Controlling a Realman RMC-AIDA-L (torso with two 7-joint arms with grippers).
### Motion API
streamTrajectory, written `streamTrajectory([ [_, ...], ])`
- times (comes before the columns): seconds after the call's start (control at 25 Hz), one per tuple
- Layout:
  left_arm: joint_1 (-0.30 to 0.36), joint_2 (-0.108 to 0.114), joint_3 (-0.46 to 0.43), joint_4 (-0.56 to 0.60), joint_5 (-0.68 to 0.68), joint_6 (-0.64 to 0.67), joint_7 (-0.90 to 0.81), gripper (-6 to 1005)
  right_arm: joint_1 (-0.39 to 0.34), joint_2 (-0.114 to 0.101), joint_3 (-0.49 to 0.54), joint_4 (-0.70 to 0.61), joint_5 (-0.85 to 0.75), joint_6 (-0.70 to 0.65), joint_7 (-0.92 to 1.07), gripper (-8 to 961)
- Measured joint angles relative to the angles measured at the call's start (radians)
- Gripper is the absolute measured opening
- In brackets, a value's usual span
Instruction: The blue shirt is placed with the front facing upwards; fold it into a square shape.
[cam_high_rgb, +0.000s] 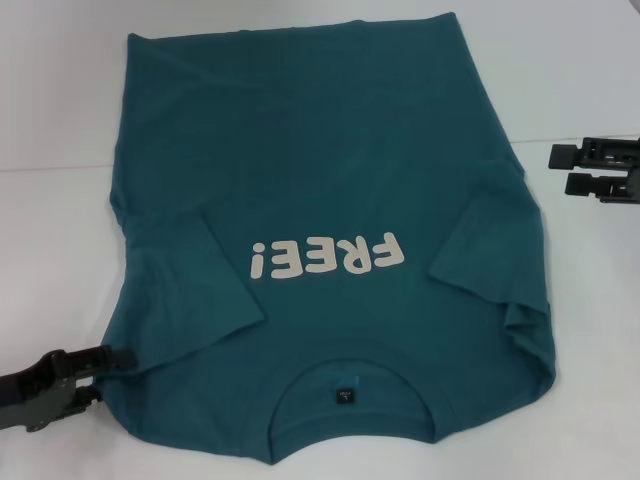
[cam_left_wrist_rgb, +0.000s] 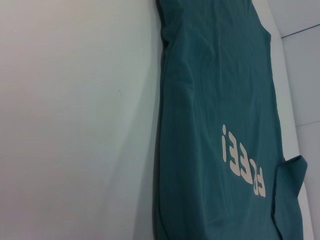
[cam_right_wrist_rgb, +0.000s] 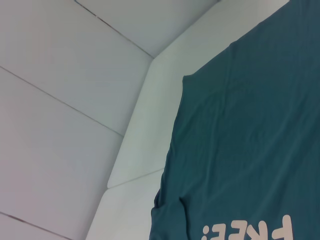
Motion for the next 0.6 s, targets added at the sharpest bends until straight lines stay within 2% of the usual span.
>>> streamTrajectory([
  [0.16, -0.001, 0.001, 0.000, 0.001, 0.002, 0.004, 0.002, 715, -0.001, 0.000, 0.002, 0.000, 0.001, 0.000, 0.000, 775],
  [0.4, -0.002, 0.004, 0.000, 0.000, 0.006, 0.002, 0.004, 481, -0.002, -0.002, -0.002, 0.000, 0.000, -0.002, 0.000, 775],
  [0.48, -0.002, 0.004, 0.000, 0.000, 0.005, 0.002, 0.007, 272, -0.002, -0.003, -0.004, 0.000, -0.002, -0.003, 0.000, 775],
  [0.6, -0.002, 0.006, -0.003, 0.000, -0.002, 0.011, 0.020, 209, -0.002, -0.007, -0.008, 0.001, -0.004, -0.013, -0.003, 776],
])
